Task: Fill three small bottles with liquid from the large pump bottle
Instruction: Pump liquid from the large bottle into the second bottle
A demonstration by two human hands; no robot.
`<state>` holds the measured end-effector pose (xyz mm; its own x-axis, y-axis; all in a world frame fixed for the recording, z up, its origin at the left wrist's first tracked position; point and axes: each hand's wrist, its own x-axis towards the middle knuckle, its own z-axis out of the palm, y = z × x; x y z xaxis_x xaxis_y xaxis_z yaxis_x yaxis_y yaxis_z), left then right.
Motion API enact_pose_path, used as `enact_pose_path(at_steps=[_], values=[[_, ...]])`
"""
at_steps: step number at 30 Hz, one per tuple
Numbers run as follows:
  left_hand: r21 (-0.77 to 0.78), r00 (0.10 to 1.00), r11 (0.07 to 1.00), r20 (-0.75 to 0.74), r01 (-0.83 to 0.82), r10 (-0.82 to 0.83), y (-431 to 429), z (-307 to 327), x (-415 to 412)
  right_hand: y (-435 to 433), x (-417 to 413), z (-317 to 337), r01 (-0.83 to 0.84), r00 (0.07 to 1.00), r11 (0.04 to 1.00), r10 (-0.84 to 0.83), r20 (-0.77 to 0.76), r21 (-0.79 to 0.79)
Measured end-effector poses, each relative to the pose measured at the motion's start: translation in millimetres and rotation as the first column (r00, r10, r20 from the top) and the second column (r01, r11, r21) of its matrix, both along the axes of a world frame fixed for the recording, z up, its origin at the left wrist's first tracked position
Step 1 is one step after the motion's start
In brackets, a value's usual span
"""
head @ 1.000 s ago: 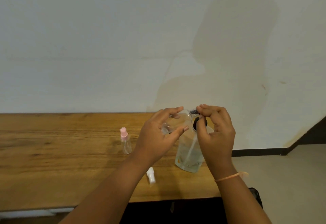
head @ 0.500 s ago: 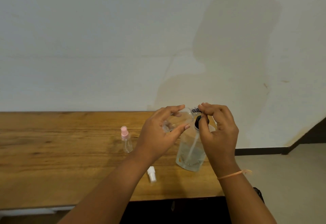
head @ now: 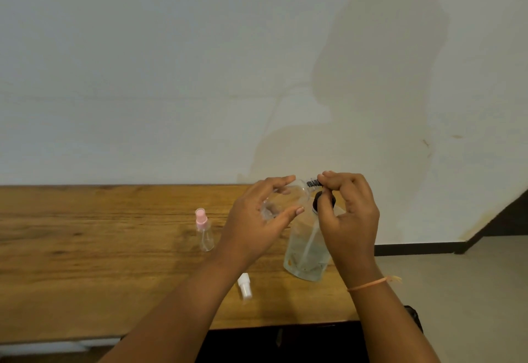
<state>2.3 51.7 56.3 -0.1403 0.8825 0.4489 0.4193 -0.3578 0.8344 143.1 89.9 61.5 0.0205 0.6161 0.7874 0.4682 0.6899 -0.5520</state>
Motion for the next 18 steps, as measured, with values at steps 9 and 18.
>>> enact_pose_path(at_steps=[9, 18], values=[[0.034, 1.0, 0.999, -0.012, -0.004, 0.005, 3.7, -1.3, 0.3, -6.8, 0.6, -1.9, 0.108, 0.987, 0.992, -0.114, 0.11, 0.06], [-0.033, 0.996, 0.999, 0.086, 0.036, -0.033, 6.1, -3.7, 0.1, -3.3, -4.2, -1.4, 0.118, 0.991, 0.992, -0.121, 0.062, 0.055]])
